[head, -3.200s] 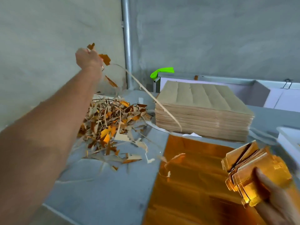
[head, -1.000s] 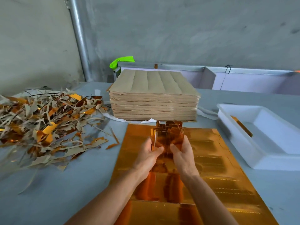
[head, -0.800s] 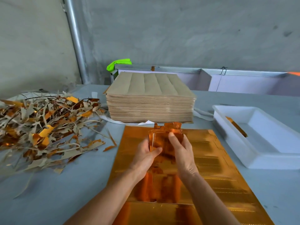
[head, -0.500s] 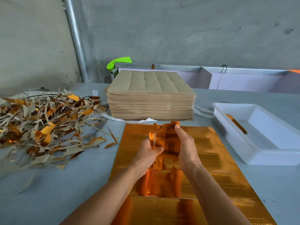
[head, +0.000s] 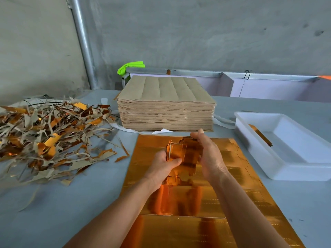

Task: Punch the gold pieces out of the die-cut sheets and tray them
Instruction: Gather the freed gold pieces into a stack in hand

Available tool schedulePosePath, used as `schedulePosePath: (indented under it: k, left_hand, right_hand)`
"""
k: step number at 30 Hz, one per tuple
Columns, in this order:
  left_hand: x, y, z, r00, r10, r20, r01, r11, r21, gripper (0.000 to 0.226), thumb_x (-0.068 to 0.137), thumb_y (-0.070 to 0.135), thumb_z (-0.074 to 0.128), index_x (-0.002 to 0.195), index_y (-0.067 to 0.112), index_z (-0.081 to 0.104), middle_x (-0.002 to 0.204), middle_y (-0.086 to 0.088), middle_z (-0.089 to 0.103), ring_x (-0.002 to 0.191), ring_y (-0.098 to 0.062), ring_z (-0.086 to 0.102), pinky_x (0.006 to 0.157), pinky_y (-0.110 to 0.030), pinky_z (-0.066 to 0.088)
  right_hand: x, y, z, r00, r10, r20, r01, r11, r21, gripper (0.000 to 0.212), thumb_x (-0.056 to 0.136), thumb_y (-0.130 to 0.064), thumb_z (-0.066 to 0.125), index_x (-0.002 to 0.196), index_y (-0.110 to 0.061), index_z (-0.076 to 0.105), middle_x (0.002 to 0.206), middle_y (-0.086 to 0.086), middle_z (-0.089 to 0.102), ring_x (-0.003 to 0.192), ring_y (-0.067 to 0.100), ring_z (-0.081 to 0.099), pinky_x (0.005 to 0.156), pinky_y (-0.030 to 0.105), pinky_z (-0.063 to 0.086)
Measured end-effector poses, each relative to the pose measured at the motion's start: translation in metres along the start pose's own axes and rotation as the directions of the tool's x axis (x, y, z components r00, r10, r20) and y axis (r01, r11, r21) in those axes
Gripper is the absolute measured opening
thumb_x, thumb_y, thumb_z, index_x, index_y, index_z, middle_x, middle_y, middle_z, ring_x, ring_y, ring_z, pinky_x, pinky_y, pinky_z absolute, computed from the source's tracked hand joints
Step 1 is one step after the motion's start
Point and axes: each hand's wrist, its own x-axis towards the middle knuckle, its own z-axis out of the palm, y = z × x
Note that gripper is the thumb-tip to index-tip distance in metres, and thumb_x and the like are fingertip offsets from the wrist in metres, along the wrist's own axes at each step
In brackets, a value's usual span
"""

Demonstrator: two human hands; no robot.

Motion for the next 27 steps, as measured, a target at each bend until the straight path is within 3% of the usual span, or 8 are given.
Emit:
schedulePosePath:
  k: [3,8,10,12,15,20,25,27]
  left_hand:
    - [-0.001,-0.005,-0.003,1.000,0.020,0.024,-0.020,1.000,0.005,0.024,0.086,0.013,0.068,0.103,0.028,0.063,0.097,0.006,0.072,0.093,-0.009,0.067,0.078,-0.026,0.052]
    - [0.000,-0.012,-0.002,1.000,-0.003,-0.009,0.003,1.000,-0.021,0.010,0.092,0.015,0.060,0.100,0.019,0.064,0.099,0.000,0.071,0.095,-0.014,0.066,0.079,-0.026,0.051]
    - [0.001,-0.011,-0.003,1.000,0.022,-0.003,-0.022,0.999,-0.029,0.009,0.093,0.016,0.059,0.100,0.019,0.064,0.100,-0.002,0.071,0.097,-0.016,0.066,0.083,-0.029,0.051]
    - [0.001,-0.013,-0.003,1.000,0.013,0.015,-0.014,0.999,0.044,0.011,0.096,0.020,0.054,0.104,0.020,0.062,0.103,-0.003,0.070,0.101,-0.018,0.065,0.089,-0.037,0.051]
    - [0.002,-0.015,-0.004,0.999,-0.049,0.002,0.048,0.990,0.130,0.015,0.098,0.026,0.049,0.107,0.021,0.060,0.108,-0.008,0.066,0.102,-0.021,0.063,0.092,-0.047,0.051]
    - [0.010,-0.002,-0.015,0.987,-0.124,0.098,0.129,0.990,-0.053,0.021,0.100,0.014,0.044,0.115,0.013,0.059,0.117,-0.012,0.065,0.110,-0.030,0.060,0.098,-0.054,0.045]
    - [0.004,-0.007,-0.015,0.966,-0.179,0.185,0.216,0.954,-0.206,0.026,0.096,0.007,0.049,0.120,0.011,0.056,0.114,-0.014,0.066,0.096,-0.028,0.067,0.073,-0.035,0.057]
    - [0.003,-0.008,-0.014,0.975,-0.153,0.159,0.178,0.972,-0.156,0.024,0.095,0.004,0.049,0.117,0.012,0.057,0.112,-0.014,0.066,0.091,-0.025,0.068,0.070,-0.032,0.057]
  right_hand:
    - [-0.008,0.012,0.000,0.999,-0.011,0.043,0.012,1.000,-0.024,0.052,0.086,-0.071,0.034,0.109,-0.036,0.066,0.110,-0.003,0.070,0.113,0.021,0.059,0.101,0.051,0.043]
    - [-0.010,0.020,-0.003,0.983,-0.111,0.145,0.106,0.994,0.039,0.056,0.078,-0.080,0.039,0.113,-0.044,0.064,0.118,-0.002,0.068,0.116,0.021,0.059,0.098,0.053,0.046]
    - [-0.006,0.021,-0.010,0.972,-0.137,0.193,0.127,0.990,0.062,0.057,0.079,-0.069,0.051,0.120,-0.031,0.061,0.116,0.004,0.068,0.110,0.022,0.064,0.089,0.044,0.054]
    - [-0.006,0.030,-0.013,0.973,-0.089,0.212,0.103,0.993,-0.054,0.044,0.085,-0.046,0.061,0.123,-0.022,0.058,0.113,0.004,0.069,0.107,0.022,0.065,0.088,0.042,0.054]
    - [-0.008,0.046,-0.013,0.985,0.070,0.160,-0.044,0.986,-0.163,0.022,0.099,-0.018,0.047,0.119,-0.015,0.055,0.108,0.010,0.068,0.102,0.028,0.064,0.091,0.051,0.052]
    - [0.000,0.046,-0.019,0.990,0.142,-0.025,-0.143,0.989,-0.045,0.023,0.102,-0.016,0.039,0.103,-0.006,0.059,0.102,0.019,0.067,0.090,0.030,0.066,0.082,0.049,0.056]
    - [0.000,0.050,-0.016,0.987,0.159,-0.027,-0.158,0.987,0.036,0.023,0.103,-0.017,0.038,0.101,-0.007,0.059,0.104,0.018,0.068,0.092,0.031,0.064,0.080,0.043,0.053]
    - [0.000,0.052,-0.017,0.986,0.169,-0.004,-0.169,0.984,0.062,0.023,0.102,-0.014,0.039,0.104,-0.005,0.060,0.102,0.017,0.070,0.089,0.030,0.066,0.077,0.042,0.054]
